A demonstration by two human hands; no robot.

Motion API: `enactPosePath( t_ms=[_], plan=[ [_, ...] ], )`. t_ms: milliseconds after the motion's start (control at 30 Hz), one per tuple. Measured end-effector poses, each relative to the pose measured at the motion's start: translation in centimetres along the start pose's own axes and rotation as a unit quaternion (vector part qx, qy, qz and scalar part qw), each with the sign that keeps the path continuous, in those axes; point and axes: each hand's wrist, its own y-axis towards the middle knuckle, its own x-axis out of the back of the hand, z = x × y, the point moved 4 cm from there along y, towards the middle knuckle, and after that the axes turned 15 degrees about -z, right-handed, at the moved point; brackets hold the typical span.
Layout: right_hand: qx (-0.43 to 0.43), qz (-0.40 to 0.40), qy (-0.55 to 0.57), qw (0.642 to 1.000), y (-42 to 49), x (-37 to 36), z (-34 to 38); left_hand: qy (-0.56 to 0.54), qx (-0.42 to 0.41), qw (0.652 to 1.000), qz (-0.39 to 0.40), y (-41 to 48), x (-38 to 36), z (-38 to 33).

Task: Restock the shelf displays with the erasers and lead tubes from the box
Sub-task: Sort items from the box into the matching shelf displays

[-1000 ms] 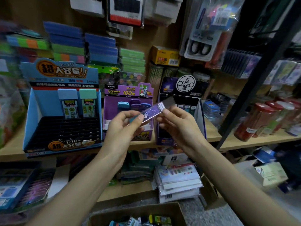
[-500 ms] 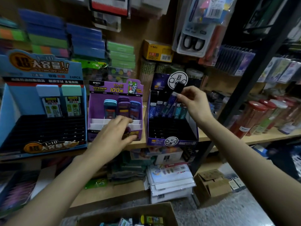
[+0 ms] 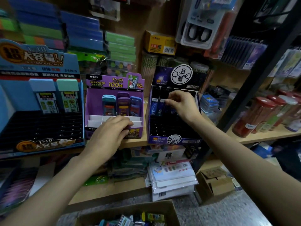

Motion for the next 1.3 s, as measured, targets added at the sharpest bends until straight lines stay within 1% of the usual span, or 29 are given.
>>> enactPosePath(
  t_ms=[67, 200, 367, 433, 467, 567, 633, 700, 800, 867, 967, 1033, 1133, 1200, 1233, 1267, 1300],
  plan=[
    [-0.027, -0.006, -0.007, 1.0, 0.0, -0.4, -0.5, -0.006, -0.002, 1.0, -0.008, -0.1, 0.0, 0.0],
    [-0.042, -0.009, -0.023, 0.999, 0.1, -0.7, -0.4, -0.01, -0.014, 1.0, -0.008, -0.5, 0.3, -0.2],
    [-0.017, -0.014, -0.116, 0.993, -1.3, 1.0, 0.8, -0.025, -0.097, 0.995, -0.021, -1.3, 2.3, -1.6],
    [0.004, -0.009, -0.117, 0.993, -3.5, 2.5, 1.5, -0.055, -0.087, 0.995, 0.005, -2.5, 2.5, -1.7],
    [0.016, 0.004, -0.11, 0.994, -5.0, 3.2, 1.8, -0.061, -0.076, 0.995, 0.03, -3.5, 2.2, -1.4],
    [0.039, 0.068, -0.074, 0.994, -10.7, 4.5, 2.0, -0.005, -0.061, 0.986, 0.156, -8.3, -0.5, 0.2],
    [0.029, 0.103, -0.057, 0.993, -14.7, 4.7, 1.3, 0.051, -0.027, 0.967, 0.25, -12.2, -2.7, 2.1],
    [0.003, 0.133, -0.057, 0.989, -18.5, 4.1, -0.4, 0.078, 0.034, 0.945, 0.315, -16.2, -4.9, 4.1],
    [-0.068, 0.196, -0.062, 0.976, -24.3, 2.0, -4.3, 0.094, 0.121, 0.917, 0.37, -22.5, -8.1, 6.3],
    [-0.116, 0.242, -0.08, 0.96, -28.3, 0.3, -7.2, 0.087, 0.168, 0.902, 0.389, -26.4, -9.9, 6.9],
    [-0.178, 0.307, -0.119, 0.927, -34.1, -2.2, -11.8, 0.063, 0.236, 0.89, 0.385, -30.9, -11.8, 7.1],
    [-0.232, 0.334, -0.123, 0.905, -37.6, -3.6, -14.4, 0.053, 0.275, 0.884, 0.374, -32.8, -13.0, 7.4],
    [-0.324, 0.317, -0.126, 0.882, -41.9, -5.2, -17.2, 0.042, 0.329, 0.878, 0.346, -33.9, -14.5, 7.8],
    [-0.366, 0.286, -0.123, 0.877, -43.7, -6.5, -18.4, 0.037, 0.373, 0.876, 0.304, -33.9, -15.5, 8.3],
    [-0.368, 0.272, -0.122, 0.881, -44.1, -7.1, -18.8, 0.036, 0.394, 0.875, 0.281, -33.8, -16.0, 8.6],
    [-0.351, 0.265, -0.125, 0.889, -44.2, -7.9, -19.2, 0.034, 0.409, 0.874, 0.261, -33.6, -16.5, 8.9],
    [-0.314, 0.269, -0.131, 0.901, -44.0, -8.7, -19.5, 0.03, 0.418, 0.874, 0.247, -33.5, -17.1, 9.1]
  ],
)
